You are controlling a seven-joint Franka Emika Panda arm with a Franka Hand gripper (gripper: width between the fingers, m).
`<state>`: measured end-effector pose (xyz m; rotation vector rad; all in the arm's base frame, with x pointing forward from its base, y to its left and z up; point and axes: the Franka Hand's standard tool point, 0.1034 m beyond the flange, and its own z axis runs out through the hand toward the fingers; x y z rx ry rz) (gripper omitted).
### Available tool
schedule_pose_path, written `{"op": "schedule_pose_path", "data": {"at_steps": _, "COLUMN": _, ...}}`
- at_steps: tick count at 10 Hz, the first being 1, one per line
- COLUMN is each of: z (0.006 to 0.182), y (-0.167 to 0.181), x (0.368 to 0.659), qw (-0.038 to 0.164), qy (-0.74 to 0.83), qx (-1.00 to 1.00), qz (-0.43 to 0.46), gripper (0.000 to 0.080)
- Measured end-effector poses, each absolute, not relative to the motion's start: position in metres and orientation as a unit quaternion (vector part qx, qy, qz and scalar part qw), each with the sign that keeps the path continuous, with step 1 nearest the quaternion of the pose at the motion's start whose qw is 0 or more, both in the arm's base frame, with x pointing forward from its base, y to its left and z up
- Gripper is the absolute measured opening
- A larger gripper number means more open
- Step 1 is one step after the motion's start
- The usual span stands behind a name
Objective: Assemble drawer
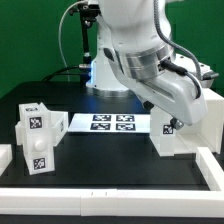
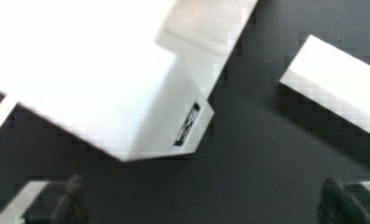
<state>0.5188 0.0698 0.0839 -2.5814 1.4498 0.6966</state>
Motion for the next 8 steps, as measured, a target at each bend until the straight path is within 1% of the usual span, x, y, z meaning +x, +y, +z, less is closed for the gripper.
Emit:
{"op": "schedule_pose_path", "data": {"at_steps": 1, "z": 0.084, "y": 0.069, "x": 0.519, "qw": 0.061, "qy": 0.471, "qx": -0.849, "qz": 0.232, "gripper": 0.0649}}
{"op": "schedule_pose_path", "data": {"at_steps": 2, "z": 0.082, "y": 0.060, "x": 0.521, "qw": 0.084, "qy": 0.479, "qx": -0.841, "qz": 0.238, "gripper": 0.0649}}
{"op": "schedule_pose_path", "data": {"at_steps": 3, "z": 0.079, "y": 0.049, "x": 0.519, "qw": 0.098, "qy": 0.500, "qx": -0.826, "qz": 0.242, "gripper": 0.0649}}
{"op": "schedule_pose_path", "data": {"at_steps": 4, "z": 0.079, "y": 0.042, "x": 0.517, "qw": 0.133, "qy": 0.501, "qx": -0.812, "qz": 0.267, "gripper": 0.0649}}
{"op": "schedule_pose_path", "data": {"at_steps": 5, "z": 0.078, "y": 0.029, "x": 0.521, "qw": 0.161, "qy": 0.507, "qx": -0.795, "qz": 0.291, "gripper": 0.0649}}
{"op": "schedule_pose_path", "data": {"at_steps": 6, "z": 0.079, "y": 0.025, "x": 0.522, "qw": 0.168, "qy": 0.504, "qx": -0.785, "qz": 0.319, "gripper": 0.0649}}
{"op": "schedule_pose_path", "data": {"at_steps": 8, "z": 0.074, "y": 0.020, "x": 0.517, "qw": 0.182, "qy": 0.497, "qx": -0.767, "qz": 0.364, "gripper": 0.0649}}
